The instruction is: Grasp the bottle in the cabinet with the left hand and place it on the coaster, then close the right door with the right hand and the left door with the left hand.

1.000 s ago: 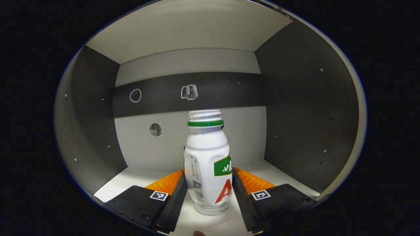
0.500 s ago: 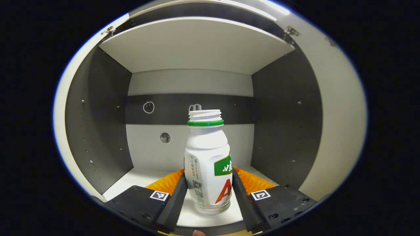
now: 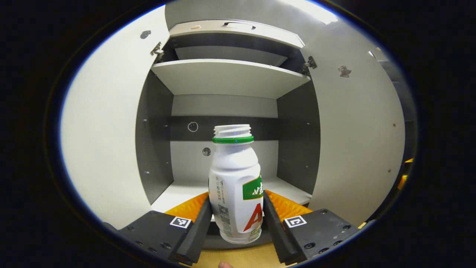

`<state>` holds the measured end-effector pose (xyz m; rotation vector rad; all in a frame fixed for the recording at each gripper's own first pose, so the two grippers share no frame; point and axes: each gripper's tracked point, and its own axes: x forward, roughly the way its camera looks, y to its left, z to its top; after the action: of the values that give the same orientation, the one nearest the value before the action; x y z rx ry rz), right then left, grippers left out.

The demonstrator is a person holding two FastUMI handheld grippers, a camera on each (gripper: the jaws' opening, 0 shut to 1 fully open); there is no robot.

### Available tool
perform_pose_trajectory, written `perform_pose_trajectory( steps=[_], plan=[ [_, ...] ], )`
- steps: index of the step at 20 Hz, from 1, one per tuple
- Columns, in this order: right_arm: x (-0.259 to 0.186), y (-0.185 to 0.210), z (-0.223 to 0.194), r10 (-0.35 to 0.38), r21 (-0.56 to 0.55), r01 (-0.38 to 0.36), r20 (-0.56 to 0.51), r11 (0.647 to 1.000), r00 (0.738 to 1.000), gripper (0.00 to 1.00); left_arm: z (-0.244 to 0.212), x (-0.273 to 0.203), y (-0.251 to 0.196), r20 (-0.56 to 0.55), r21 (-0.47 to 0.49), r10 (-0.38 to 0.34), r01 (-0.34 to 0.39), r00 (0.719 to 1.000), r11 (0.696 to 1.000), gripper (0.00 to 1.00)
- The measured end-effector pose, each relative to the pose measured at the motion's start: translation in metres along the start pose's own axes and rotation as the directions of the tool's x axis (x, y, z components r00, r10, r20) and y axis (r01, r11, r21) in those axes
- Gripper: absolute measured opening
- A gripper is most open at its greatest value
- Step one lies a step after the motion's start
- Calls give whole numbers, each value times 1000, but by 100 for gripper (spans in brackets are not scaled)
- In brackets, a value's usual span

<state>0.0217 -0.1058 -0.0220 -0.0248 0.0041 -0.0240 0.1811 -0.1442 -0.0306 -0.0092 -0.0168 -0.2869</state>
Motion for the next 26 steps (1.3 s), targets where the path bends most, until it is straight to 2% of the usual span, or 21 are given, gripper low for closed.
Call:
perform_pose_trajectory(
  steps=[8,12,13,19,26],
  plan=[
    [-4,23,9,11,-25,-10,20,1000,1000,98,-85,-89,-16,4,10,-67,67,998,998,76],
    [-5,25,13,-1,-27,2,26,1000,1000,98,-150,-116,-21,-22,-63,-76,75,997,995,76],
    [-5,24,14,-5,-32,6,28,999,1000,98,-168,-122,-20,-36,-58,-73,71,997,996,76],
    [-5,27,14,-11,-44,11,15,999,1000,98,-261,-148,-35,-123,-11,-137,137,983,991,76],
    [-8,37,11,9,-114,-9,-6,993,1000,98,-312,-152,-38,-146,-17,-187,187,971,982,77]
  ],
)
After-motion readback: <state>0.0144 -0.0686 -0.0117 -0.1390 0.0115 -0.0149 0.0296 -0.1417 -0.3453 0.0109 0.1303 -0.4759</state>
